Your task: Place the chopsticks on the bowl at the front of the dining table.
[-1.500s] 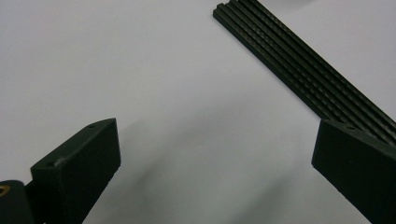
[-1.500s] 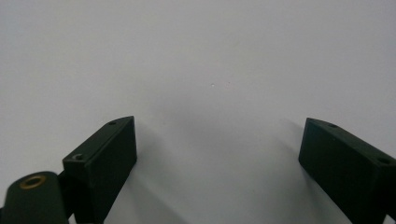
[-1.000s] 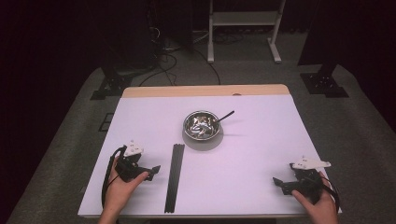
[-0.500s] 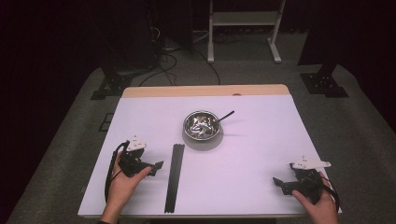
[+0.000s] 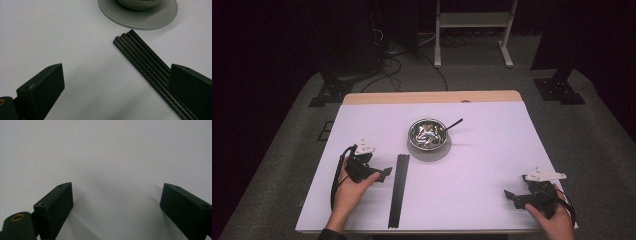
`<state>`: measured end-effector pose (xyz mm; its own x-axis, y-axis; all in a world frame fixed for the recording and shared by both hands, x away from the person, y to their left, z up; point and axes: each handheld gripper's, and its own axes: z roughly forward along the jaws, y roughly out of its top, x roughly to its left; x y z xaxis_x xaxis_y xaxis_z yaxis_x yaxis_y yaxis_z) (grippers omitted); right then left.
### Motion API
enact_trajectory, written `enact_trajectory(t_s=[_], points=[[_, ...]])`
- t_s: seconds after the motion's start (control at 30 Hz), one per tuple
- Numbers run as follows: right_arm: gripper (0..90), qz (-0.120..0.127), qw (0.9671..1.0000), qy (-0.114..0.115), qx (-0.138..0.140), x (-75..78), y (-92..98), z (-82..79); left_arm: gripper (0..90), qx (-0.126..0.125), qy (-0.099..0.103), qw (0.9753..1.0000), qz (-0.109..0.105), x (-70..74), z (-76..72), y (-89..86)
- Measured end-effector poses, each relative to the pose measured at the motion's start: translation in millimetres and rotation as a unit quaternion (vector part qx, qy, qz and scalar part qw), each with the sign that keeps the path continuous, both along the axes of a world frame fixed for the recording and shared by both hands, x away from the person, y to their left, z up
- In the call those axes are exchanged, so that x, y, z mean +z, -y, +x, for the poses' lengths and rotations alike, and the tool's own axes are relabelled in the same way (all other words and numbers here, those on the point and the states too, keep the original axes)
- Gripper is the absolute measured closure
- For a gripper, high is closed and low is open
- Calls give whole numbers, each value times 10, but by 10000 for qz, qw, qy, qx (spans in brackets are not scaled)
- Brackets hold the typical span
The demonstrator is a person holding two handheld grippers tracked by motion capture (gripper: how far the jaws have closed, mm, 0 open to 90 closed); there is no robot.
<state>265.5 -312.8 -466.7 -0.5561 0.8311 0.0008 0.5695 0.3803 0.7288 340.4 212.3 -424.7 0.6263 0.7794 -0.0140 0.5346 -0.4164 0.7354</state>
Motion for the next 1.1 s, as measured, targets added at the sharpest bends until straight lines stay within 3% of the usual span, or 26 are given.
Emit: enact_trajectory(t_s=[0.33,1.1], points=[[100,-4,10000,-1,3,0,1,0,1,2,45,10000,-67,62,121,88],[100,-7,10000,5,7,0,2,1,1,50,-47,10000,13,-18,412,217]])
